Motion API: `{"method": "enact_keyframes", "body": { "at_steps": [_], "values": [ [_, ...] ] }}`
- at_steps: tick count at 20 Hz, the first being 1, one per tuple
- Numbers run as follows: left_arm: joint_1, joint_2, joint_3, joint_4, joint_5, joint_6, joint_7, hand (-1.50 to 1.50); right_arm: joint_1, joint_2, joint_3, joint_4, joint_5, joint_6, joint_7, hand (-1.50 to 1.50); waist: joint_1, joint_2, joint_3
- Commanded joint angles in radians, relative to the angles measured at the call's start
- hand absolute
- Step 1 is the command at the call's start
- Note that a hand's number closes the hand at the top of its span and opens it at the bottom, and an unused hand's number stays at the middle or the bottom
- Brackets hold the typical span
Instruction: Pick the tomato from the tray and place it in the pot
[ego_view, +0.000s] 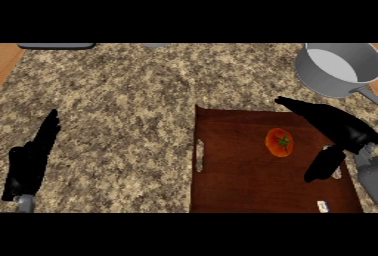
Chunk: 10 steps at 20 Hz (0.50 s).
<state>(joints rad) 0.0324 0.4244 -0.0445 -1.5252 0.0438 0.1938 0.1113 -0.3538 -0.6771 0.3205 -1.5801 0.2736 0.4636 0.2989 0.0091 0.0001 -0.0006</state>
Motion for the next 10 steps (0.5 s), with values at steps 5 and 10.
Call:
{"method": "enact_keyframes", "body": {
  "at_steps": [5,10],
  "values": [
    [-0.028,0.001,0.070,0.008,-0.010,-0.070,0.038,0.00,-0.020,0.093,-0.016,0.028,0.152,0.073,0.053,-1.50,-0.007,-0.001,0.000],
    [0.035,-0.057,0.052,-0.054,-0.064,-0.054,0.031,0.00,-0.063,0.159,-0.031,0.161,0.240,0.092,-0.027,-1.50,-0.001,0.000,0.001]
  ]
}}
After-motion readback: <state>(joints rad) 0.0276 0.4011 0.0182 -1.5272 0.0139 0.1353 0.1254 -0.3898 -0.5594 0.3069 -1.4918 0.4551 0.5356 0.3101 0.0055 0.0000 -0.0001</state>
